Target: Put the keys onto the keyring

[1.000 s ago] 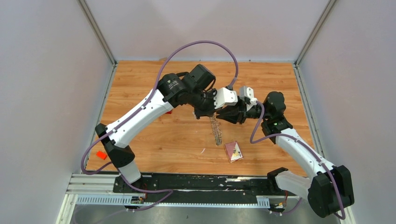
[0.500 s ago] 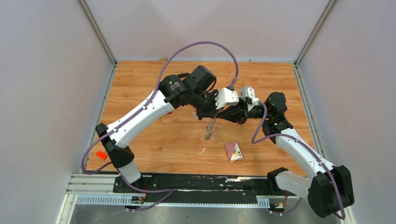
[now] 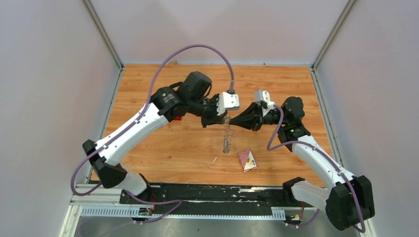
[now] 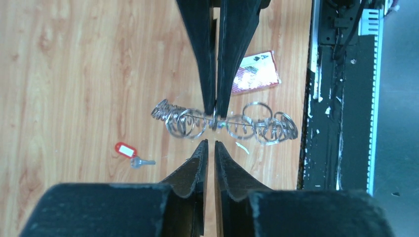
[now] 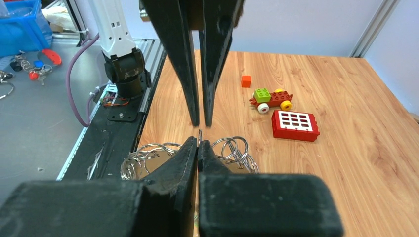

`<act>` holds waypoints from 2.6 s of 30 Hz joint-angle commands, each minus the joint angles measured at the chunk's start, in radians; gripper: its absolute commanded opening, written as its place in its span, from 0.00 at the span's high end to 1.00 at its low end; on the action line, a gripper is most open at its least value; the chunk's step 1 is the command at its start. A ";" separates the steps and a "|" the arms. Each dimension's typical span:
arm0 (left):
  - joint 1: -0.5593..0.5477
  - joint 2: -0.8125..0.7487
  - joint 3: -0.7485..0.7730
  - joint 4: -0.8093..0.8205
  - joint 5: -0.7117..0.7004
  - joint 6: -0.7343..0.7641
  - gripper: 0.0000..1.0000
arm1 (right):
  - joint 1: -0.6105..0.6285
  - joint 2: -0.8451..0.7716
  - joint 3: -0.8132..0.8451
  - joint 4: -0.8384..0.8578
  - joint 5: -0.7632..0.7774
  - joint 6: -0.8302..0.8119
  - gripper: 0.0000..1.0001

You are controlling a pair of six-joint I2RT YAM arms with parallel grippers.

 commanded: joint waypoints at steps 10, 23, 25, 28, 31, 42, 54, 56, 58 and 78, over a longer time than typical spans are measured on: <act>0.066 -0.200 -0.221 0.315 0.169 0.034 0.79 | -0.019 0.014 0.013 0.216 0.024 0.192 1.00; 0.069 -0.201 -0.316 0.451 0.224 -0.044 0.79 | -0.029 0.022 -0.037 0.402 0.052 0.301 1.00; 0.069 -0.199 -0.318 0.458 0.223 -0.045 0.78 | -0.029 0.023 -0.037 0.404 0.052 0.301 1.00; 0.069 -0.194 -0.318 0.464 0.229 -0.048 0.78 | -0.029 0.025 -0.038 0.404 0.055 0.302 1.00; 0.069 -0.187 -0.318 0.475 0.242 -0.059 0.78 | -0.029 0.026 -0.040 0.403 0.058 0.301 1.00; 0.069 -0.175 -0.305 0.477 0.195 -0.052 0.78 | -0.030 0.024 -0.038 0.396 0.048 0.297 1.00; 0.069 -0.181 -0.313 0.463 0.205 -0.029 0.68 | -0.030 0.026 -0.038 0.386 0.044 0.286 1.00; 0.069 -0.179 -0.313 0.465 0.205 -0.033 0.67 | -0.030 0.025 -0.037 0.383 0.045 0.283 1.00; 0.069 -0.177 -0.311 0.467 0.205 -0.039 0.67 | -0.030 0.025 -0.038 0.381 0.045 0.281 1.00; 0.069 -0.129 -0.280 0.495 0.236 -0.113 0.74 | -0.031 0.023 -0.037 0.361 0.046 0.264 1.00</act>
